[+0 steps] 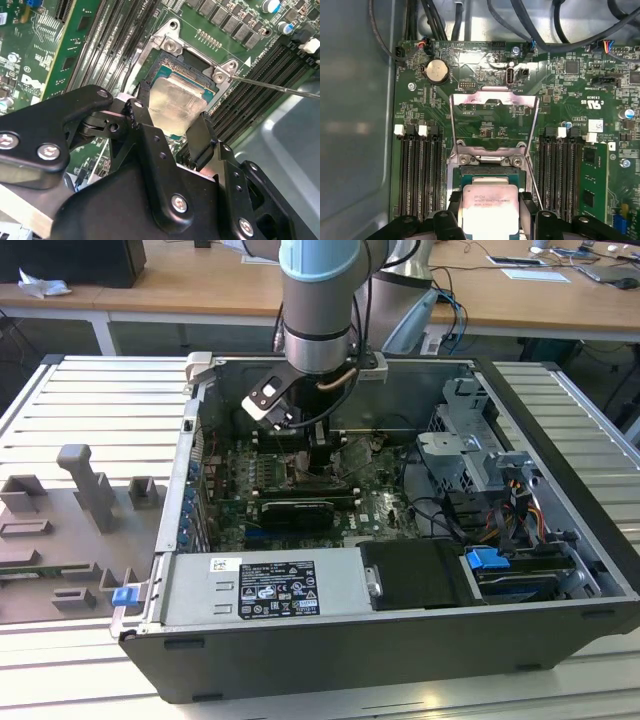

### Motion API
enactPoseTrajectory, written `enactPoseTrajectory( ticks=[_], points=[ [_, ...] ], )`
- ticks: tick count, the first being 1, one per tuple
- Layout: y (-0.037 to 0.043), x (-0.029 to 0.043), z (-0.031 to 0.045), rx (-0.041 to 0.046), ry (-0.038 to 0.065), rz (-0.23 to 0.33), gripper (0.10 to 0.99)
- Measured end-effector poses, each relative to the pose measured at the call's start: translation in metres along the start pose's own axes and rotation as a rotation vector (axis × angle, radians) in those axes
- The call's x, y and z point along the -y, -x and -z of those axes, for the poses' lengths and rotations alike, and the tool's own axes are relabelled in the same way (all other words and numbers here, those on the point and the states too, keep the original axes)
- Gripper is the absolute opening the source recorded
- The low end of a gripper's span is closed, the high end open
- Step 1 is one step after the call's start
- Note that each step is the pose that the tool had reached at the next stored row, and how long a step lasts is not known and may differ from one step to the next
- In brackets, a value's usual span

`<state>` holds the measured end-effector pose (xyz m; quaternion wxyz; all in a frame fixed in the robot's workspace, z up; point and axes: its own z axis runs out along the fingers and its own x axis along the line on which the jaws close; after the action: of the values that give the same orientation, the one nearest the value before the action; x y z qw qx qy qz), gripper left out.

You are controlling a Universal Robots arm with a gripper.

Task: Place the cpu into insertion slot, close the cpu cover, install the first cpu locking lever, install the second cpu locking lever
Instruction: 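Place the cpu into insertion slot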

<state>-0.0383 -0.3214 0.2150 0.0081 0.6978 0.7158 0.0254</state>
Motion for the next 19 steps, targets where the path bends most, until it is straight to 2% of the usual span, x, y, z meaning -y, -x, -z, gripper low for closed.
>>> enactPoseTrajectory(
  ticks=[4,10,19],
  points=[
    [0.0000,0.0003,-0.0041,0.0000,-0.001,-0.002,0.537],
    [0.0000,0.0007,-0.0094,0.0016,0.000,-0.036,0.537],
    [0.0002,0.0007,-0.0142,0.0020,0.000,-0.037,0.537]
  ],
)
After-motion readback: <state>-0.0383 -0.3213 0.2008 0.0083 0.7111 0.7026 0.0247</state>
